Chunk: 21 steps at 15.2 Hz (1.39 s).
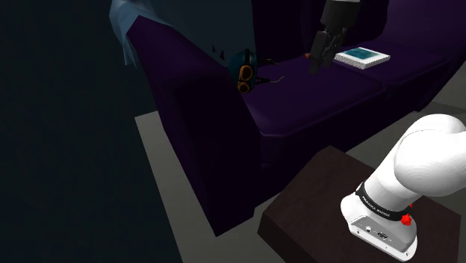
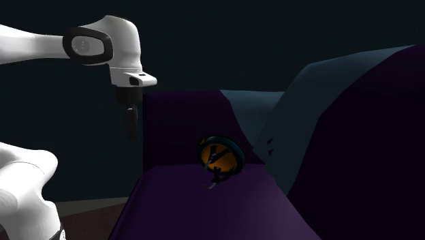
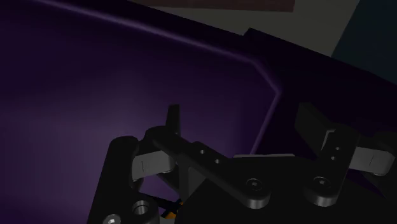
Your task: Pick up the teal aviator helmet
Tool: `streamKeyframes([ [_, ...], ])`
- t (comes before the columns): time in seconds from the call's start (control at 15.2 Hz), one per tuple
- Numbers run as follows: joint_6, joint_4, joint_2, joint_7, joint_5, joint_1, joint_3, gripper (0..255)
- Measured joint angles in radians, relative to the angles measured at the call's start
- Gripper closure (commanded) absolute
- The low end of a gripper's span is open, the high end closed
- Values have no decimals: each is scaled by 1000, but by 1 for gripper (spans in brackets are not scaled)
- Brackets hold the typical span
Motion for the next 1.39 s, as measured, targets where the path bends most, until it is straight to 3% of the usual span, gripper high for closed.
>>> streamKeyframes([
  [0.2,23,15,35,-42,-14,5,-19,0],
  [0.59,124,116,219,-259,-65,30,-111,0],
  [0.99,199,279,438,-473,-66,63,-184,0],
  [1.39,233,495,671,-685,-24,83,-231,0],
])
